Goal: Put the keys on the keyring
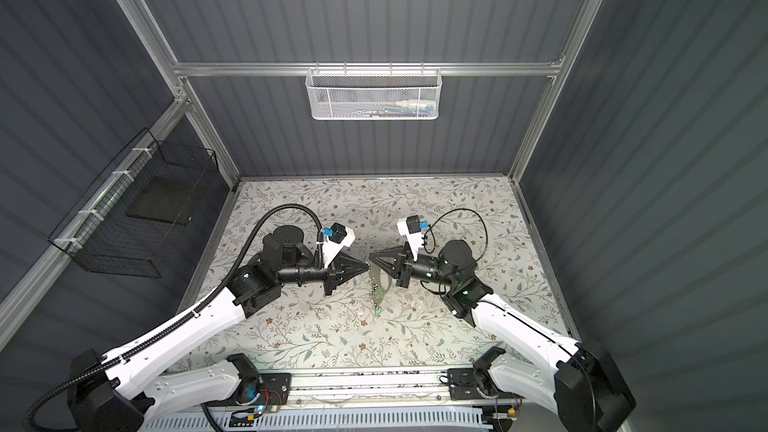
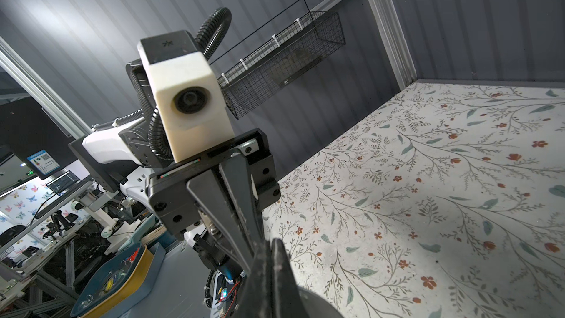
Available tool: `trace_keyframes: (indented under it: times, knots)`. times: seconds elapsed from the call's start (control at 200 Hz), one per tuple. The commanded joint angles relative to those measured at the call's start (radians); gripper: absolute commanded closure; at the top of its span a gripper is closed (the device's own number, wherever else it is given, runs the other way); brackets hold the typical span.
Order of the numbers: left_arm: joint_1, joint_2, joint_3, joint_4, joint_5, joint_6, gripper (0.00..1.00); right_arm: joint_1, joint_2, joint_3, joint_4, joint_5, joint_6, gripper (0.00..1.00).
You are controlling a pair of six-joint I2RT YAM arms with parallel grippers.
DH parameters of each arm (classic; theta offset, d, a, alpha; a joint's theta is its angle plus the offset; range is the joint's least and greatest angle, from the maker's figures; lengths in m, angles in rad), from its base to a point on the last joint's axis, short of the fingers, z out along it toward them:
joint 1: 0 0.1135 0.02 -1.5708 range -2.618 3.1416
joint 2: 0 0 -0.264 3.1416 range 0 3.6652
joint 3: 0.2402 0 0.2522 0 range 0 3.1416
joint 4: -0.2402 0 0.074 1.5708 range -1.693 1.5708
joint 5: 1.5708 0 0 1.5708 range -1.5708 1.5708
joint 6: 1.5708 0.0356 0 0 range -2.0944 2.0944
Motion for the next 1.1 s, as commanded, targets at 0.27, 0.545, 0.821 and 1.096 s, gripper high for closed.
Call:
trace_keyframes:
  times: [0.27,0.545,0.821,1.096]
  knots:
    - [-0.017,-0.170,-0.085,0.122,-0.182,-0.169,0.68,-0.011,-0.026,-0.024,0.085,0.030,0.012,1.00]
    - [-0.015,-0.092,-0.068,0.174,-0.140,-0.222,0.70,-0.011,-0.019,-0.016,0.107,-0.016,0.031,1.00]
    - [-0.012,-0.071,-0.078,0.209,-0.134,-0.224,0.74,-0.009,-0.024,-0.016,0.107,-0.032,0.034,1.00]
    - [-0.010,-0.060,-0.085,0.223,-0.096,-0.211,0.83,-0.010,-0.012,-0.011,0.132,-0.053,0.049,1.00]
